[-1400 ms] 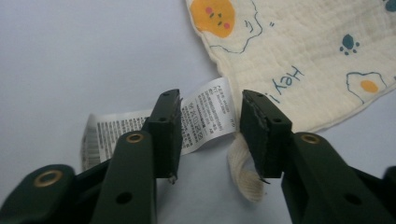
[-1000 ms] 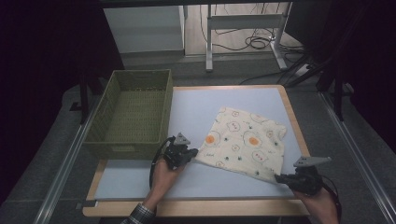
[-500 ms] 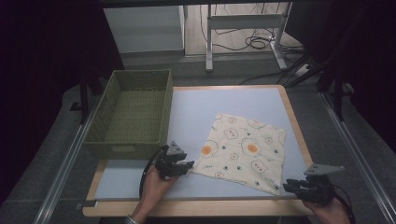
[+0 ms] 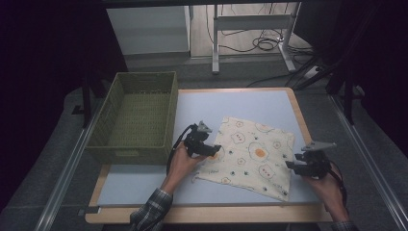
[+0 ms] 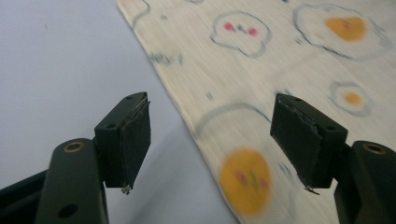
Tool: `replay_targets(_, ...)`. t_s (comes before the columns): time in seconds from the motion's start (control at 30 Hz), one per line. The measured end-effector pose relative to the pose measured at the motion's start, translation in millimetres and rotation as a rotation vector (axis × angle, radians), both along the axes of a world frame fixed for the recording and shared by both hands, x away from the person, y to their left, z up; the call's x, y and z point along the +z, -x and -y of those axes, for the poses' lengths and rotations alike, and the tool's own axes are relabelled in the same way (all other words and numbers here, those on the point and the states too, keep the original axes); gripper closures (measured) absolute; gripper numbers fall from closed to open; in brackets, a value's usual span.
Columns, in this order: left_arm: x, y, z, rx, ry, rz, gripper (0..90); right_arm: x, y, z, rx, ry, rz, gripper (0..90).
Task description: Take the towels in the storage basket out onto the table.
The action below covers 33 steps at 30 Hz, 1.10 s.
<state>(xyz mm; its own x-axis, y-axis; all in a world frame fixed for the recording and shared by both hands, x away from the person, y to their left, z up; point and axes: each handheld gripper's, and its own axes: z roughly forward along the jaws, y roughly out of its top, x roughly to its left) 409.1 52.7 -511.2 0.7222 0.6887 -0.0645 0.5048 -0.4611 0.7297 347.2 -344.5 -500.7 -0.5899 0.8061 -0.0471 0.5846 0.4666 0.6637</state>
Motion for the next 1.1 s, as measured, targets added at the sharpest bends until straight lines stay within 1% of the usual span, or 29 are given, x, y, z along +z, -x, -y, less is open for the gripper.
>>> replay_targets(0.03, -0.3, -9.3, 2.8, 0.004, -0.007, 0.004, 29.0, -0.3, -6.5, 1.0, -0.013, -0.005, 0.001, 46.6)
replay_targets(0.07, -0.4, -14.8, 3.9, 0.008, -0.009, 0.001, 29.1, -0.3, -13.9, 2.7, -0.026, -0.011, 0.009, 46.6)
replay_targets(0.13, -1.8, -30.2, 6.3, 0.027, -0.004, -0.009, 29.1, -0.2, -23.7, 5.1, -0.039, -0.015, 0.015, 46.3)
replay_targets(0.23, -4.6, -50.7, 9.2, 0.040, -0.037, 0.003, 33.5, -0.3, -38.8, 7.4, -0.065, -0.005, 0.024, 46.1)
replay_targets(0.27, -5.6, -56.7, 10.5, 0.049, -0.037, 0.009, 35.5, -0.1, -43.4, 8.2, -0.071, -0.011, 0.025, 46.1)
replay_targets(0.3, -6.1, -62.9, 10.9, 0.048, -0.040, 0.010, 37.3, -0.1, -47.9, 8.9, -0.077, -0.017, 0.026, 46.2)
replay_targets(0.37, -7.6, -73.0, 13.2, 0.064, -0.034, 0.013, 39.5, 0.0, -56.7, 10.4, -0.100, -0.024, 0.029, 50.2)
replay_targets(0.4, -8.5, -76.8, 14.2, 0.068, -0.024, 0.015, 41.1, 0.0, -61.3, 12.3, -0.114, -0.031, 0.031, 52.7)
replay_targets(0.43, -9.1, -79.9, 15.6, 0.077, -0.021, 0.022, 43.1, -0.2, -66.2, 14.3, -0.129, -0.046, 0.026, 55.7)
replay_targets(0.47, -9.8, -82.6, 17.7, 0.082, -0.032, 0.033, 45.5, -0.8, -71.3, 16.6, -0.138, -0.066, 0.016, 58.6)
replay_targets(0.5, -10.2, -85.3, 19.8, 0.082, -0.052, 0.044, 47.7, -1.7, -76.4, 18.6, -0.146, -0.081, 0.007, 60.4)
replay_targets(0.57, -10.9, -91.8, 23.3, 0.084, -0.067, 0.051, 51.4, -4.2, -84.9, 20.8, -0.172, -0.076, 0.005, 63.1)
replay_targets(0.63, -11.6, -99.4, 26.0, 0.095, -0.060, 0.040, 53.1, -6.9, -91.6, 22.0, -0.186, -0.076, 0.004, 64.8)
replay_targets(0.7, -12.8, -105.2, 28.5, 0.102, -0.039, 0.037, 54.1, -9.3, -96.4, 22.1, -0.202, -0.072, 0.002, 65.1)
replay_targets(0.77, -15.9, -109.5, 32.7, 0.109, -0.024, 0.031, 54.7, -11.3, -99.5, 21.7, -0.201, -0.080, 0.005, 65.1)
replay_targets(0.87, -22.4, -113.6, 42.2, 0.103, -0.035, 0.028, 54.3, -12.0, -101.0, 18.3, -0.200, -0.062, 0.012, 66.1)
replay_targets(0.9, -23.4, -113.7, 44.2, 0.104, -0.017, 0.036, 54.4, -11.6, -100.9, 17.7, -0.201, -0.059, 0.009, 68.4)
replay_targets(0.93, -24.2, -114.4, 45.8, 0.110, -0.008, 0.032, 55.2, -11.2, -100.6, 17.1, -0.198, -0.060, 0.002, 73.3)
replay_targets(0.97, -24.8, -115.0, 46.9, 0.113, 0.010, 0.022, 59.0, -10.7, -100.1, 16.3, -0.195, -0.063, -0.005, 78.5)
replay_targets(1.0, -25.1, -115.0, 48.3, 0.121, 0.016, 0.019, 61.1, -10.4, -99.8, 15.3, -0.184, -0.065, -0.012, 83.5)
replay_targets(1.03, -24.9, -114.6, 49.0, 0.116, 0.019, 0.016, 65.5, -9.9, -99.4, 13.7, -0.177, -0.058, -0.012, 85.5)
replay_targets(1.07, -24.8, -114.0, 50.0, 0.110, 0.027, 0.010, 73.7, -9.1, -99.3, 11.7, -0.174, -0.037, -0.006, 86.3)
replay_targets(1.1, -23.7, -113.7, 50.7, 0.094, 0.024, 0.002, 80.9, -8.3, -100.0, 9.9, -0.171, -0.020, -0.003, 86.6)
